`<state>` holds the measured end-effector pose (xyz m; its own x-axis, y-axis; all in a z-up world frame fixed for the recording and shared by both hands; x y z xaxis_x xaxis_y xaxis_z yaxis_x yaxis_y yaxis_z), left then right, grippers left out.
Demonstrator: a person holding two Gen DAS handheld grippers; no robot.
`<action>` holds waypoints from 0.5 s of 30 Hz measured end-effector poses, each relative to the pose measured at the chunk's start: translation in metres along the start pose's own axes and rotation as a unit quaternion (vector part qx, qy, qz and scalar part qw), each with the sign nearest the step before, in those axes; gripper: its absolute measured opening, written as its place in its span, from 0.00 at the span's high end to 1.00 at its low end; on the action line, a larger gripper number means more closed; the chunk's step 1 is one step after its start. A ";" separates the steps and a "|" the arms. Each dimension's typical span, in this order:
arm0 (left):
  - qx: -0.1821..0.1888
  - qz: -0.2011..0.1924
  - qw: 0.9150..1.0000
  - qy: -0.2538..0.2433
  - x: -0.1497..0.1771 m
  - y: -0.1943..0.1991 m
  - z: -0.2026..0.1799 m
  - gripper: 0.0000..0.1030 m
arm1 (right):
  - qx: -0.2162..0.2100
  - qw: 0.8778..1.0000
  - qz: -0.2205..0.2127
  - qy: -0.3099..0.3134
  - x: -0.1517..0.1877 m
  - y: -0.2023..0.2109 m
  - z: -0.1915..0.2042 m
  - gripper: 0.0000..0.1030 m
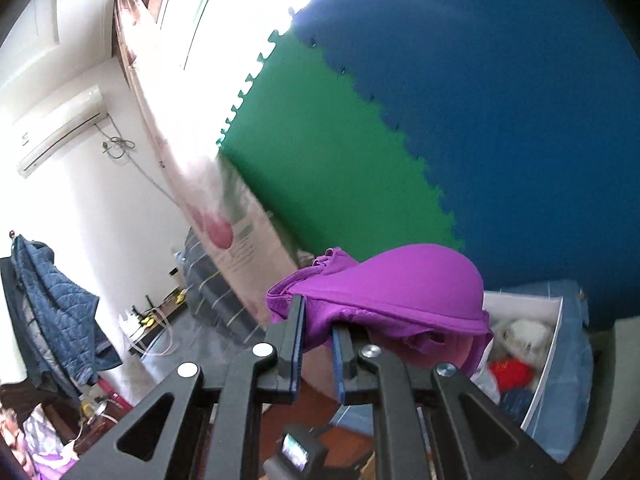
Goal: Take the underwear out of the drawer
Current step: 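Lift the purple bra out of the drawer up over the shoe box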
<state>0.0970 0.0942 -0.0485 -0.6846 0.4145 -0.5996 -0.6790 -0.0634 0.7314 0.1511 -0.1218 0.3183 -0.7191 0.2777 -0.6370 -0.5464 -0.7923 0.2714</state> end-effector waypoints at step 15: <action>0.010 0.005 1.000 0.002 0.000 -0.003 0.000 0.01 | 0.095 0.995 -0.002 -0.016 -0.026 -0.086 -0.086 0.89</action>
<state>0.0985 0.0942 -0.0510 -0.6920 0.4100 -0.5942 -0.6671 -0.0486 0.7434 0.2538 -0.1079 0.2499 -0.7288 0.3004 -0.6154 -0.6181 -0.6753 0.4024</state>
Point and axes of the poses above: each gripper's, at about its wrist camera, not at the fingertips, and y roughly against the way its jaws point, z to its left, x to its underside, the point moved 8 cm from there along -y, roughly the way its jaws point, and after that the axes turned 15 degrees about -y, right-handed, at the moved point
